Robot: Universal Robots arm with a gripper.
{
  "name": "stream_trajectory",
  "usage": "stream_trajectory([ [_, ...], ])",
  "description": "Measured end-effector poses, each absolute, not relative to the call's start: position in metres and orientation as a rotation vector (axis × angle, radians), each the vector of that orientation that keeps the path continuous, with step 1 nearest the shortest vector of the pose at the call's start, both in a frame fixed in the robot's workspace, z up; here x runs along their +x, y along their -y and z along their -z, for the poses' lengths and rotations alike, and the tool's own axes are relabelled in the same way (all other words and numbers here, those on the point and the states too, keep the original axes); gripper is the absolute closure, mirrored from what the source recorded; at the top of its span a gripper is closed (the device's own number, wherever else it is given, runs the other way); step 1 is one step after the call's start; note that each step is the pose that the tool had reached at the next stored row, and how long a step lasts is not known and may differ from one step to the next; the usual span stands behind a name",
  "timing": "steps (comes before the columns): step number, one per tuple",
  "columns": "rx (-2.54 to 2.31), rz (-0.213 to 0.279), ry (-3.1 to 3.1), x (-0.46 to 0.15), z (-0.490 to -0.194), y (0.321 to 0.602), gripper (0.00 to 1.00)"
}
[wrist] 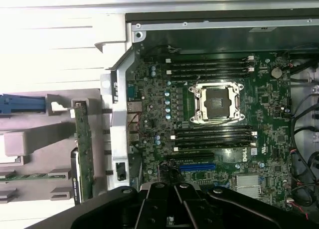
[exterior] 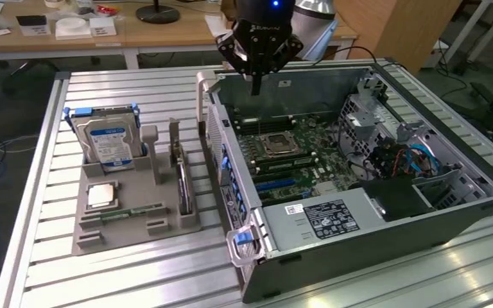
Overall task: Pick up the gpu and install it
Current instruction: 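Reach for the gpu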
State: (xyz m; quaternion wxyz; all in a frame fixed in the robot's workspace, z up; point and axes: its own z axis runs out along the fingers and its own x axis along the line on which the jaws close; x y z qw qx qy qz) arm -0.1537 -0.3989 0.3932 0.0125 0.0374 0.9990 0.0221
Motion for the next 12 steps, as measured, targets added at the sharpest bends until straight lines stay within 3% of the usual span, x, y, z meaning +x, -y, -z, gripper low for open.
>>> stream_trajectory([
  [12,0.117,-0.069,-3.113,-0.186,-0.393,0.399,0.89],
])
